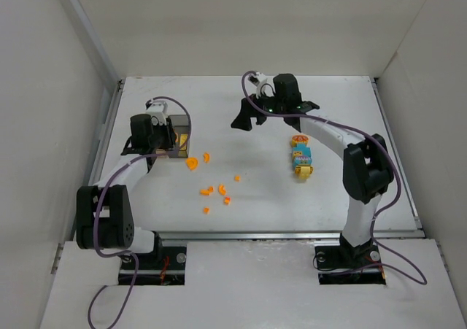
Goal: Sort the legos into containers by color
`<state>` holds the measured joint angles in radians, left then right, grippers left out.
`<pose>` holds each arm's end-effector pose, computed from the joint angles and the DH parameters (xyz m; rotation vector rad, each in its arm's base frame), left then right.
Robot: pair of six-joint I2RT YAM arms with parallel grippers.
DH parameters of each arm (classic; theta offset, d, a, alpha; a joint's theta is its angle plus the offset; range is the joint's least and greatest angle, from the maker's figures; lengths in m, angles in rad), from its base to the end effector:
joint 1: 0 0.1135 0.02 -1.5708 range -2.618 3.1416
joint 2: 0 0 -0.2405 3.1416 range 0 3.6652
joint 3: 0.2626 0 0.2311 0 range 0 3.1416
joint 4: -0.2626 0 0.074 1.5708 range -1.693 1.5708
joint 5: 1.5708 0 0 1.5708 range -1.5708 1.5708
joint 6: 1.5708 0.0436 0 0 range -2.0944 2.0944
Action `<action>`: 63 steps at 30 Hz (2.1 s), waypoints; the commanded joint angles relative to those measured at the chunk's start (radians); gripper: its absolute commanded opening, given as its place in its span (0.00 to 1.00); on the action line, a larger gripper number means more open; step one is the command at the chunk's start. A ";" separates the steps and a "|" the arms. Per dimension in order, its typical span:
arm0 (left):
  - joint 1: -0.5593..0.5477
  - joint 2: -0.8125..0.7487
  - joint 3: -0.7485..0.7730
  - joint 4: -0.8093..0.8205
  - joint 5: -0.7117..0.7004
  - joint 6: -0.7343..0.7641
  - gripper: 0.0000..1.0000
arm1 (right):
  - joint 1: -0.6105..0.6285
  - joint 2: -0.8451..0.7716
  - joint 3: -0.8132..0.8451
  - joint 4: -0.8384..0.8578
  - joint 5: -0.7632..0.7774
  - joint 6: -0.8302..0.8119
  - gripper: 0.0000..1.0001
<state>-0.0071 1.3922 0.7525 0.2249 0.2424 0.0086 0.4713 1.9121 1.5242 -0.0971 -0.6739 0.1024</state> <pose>0.2985 -0.0126 0.2182 0.1724 1.9730 -0.2395 0.3667 0.2174 0.2609 -0.8043 1.9415 1.0419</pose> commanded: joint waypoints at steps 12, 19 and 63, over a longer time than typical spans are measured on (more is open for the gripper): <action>-0.011 -0.051 0.039 0.048 0.386 0.387 0.50 | 0.013 -0.091 -0.064 0.037 0.028 -0.012 1.00; -0.154 -0.013 0.097 -0.127 0.468 0.622 0.61 | 0.046 -0.133 -0.140 0.037 0.039 -0.012 1.00; -0.275 0.332 0.196 -0.335 0.225 0.452 0.55 | -0.007 -0.185 -0.208 0.037 0.112 -0.001 1.00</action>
<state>-0.2749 1.7382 0.9768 -0.1097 0.4667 0.4774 0.4648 1.7855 1.3247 -0.0971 -0.5674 0.0982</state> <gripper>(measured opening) 0.551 0.999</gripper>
